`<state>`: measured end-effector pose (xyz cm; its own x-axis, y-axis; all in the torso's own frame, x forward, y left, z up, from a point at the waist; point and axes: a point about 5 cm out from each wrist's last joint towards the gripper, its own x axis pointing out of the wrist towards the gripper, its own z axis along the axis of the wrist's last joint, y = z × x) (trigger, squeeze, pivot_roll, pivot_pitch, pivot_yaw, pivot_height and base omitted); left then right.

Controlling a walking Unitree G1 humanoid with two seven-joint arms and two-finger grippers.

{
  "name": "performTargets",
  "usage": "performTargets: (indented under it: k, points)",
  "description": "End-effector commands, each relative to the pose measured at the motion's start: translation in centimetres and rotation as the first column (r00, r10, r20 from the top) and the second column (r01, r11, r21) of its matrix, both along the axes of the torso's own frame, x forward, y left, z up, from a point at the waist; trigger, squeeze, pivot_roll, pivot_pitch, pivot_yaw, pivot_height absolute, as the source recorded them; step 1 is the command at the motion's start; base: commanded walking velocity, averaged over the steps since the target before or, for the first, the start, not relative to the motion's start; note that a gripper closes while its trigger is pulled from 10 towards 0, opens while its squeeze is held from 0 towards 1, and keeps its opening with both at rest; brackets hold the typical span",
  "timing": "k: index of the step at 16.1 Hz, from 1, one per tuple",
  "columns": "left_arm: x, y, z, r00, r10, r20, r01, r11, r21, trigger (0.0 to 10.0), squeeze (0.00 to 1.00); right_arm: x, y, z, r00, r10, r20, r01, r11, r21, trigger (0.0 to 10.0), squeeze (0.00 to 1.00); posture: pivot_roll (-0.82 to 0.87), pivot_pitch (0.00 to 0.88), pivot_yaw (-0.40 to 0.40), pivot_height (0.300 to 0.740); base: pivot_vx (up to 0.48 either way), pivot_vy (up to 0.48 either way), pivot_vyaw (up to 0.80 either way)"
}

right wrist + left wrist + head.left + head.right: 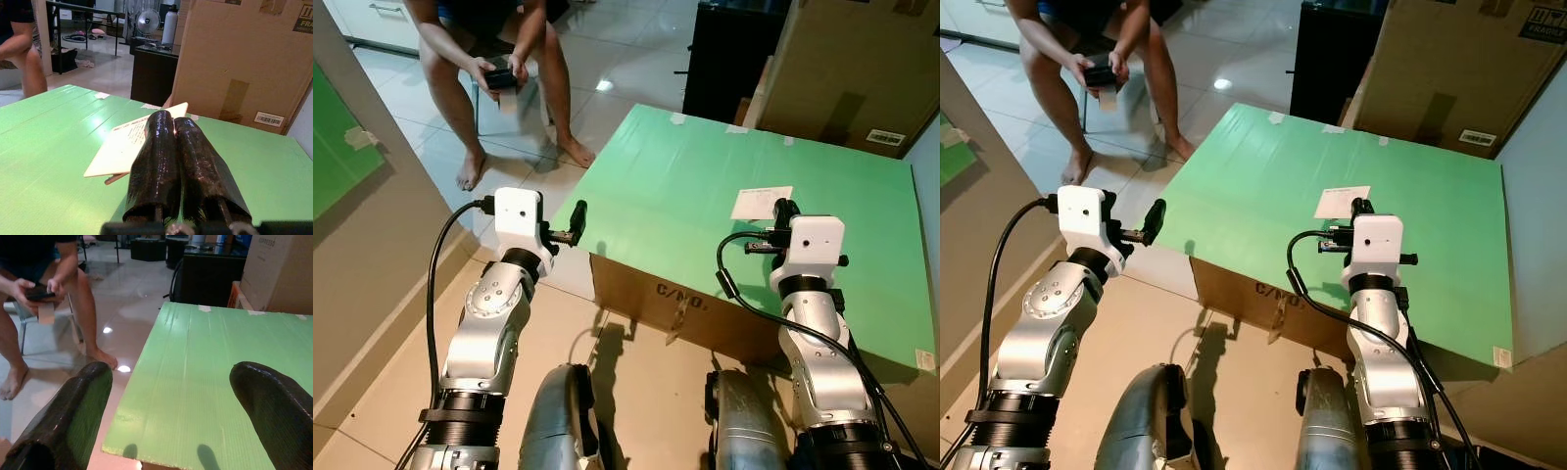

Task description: Setting the table

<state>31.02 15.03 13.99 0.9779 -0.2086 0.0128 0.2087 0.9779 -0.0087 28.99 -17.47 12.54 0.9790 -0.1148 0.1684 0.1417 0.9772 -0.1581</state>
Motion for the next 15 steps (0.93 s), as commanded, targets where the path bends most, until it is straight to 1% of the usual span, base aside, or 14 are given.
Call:
performTargets:
  k: [1,5,10,11,12,14,15]
  points:
    - [-0.03,-0.24,0.48,1.000,-0.007,0.014,0.007,1.000,0.017,10.0,0.00,-0.23,-0.07,0.05,1.000,-0.003,0.004,0.003,1.000,-0.004,0.0,0.00,-0.11,0.073,0.074,0.618,0.000,0.000,0.00]
    - [-0.08,-0.37,0.60,1.000,-0.012,0.024,0.011,1.000,0.026,10.0,0.00,-0.22,0.12,0.03,1.000,0.015,0.009,-0.014,1.000,-0.007,0.0,0.00,-0.11,0.073,0.072,0.618,0.000,0.000,-0.60]
    - [-0.11,-0.37,0.73,0.999,-0.012,0.035,0.011,1.000,0.027,10.0,0.00,-0.21,-0.01,-0.13,1.000,0.009,0.009,-0.009,1.000,-0.004,0.0,0.00,-0.11,0.073,0.072,0.618,0.000,0.000,-0.54]
    - [-0.13,-0.40,0.87,0.999,-0.013,0.050,0.011,0.999,0.050,10.0,0.00,-0.23,-0.05,-0.17,1.000,0.006,0.004,-0.007,1.000,0.007,0.0,0.00,-0.11,0.077,0.071,0.628,0.000,0.000,0.00]
    - [-0.14,-0.63,0.97,0.997,-0.027,0.066,0.021,0.996,0.091,10.0,0.00,-0.23,-0.07,-0.24,1.000,0.002,-0.003,-0.002,1.000,0.014,0.0,0.00,-0.11,0.077,0.071,0.632,0.000,0.000,0.00]
    - [-0.13,-0.82,0.92,0.997,-0.043,0.057,0.038,0.996,0.083,10.0,0.00,-0.14,-0.17,-0.35,1.000,-0.004,-0.006,0.004,1.000,0.004,0.0,0.00,-0.11,0.077,0.071,0.632,0.000,0.000,0.00]
    - [-0.12,-0.83,0.98,0.997,-0.048,0.063,0.043,0.996,0.082,10.0,0.00,-0.13,-0.17,-0.37,1.000,-0.004,-0.008,0.004,1.000,0.003,0.0,0.00,-0.11,0.077,0.071,0.632,0.281,0.000,0.00]
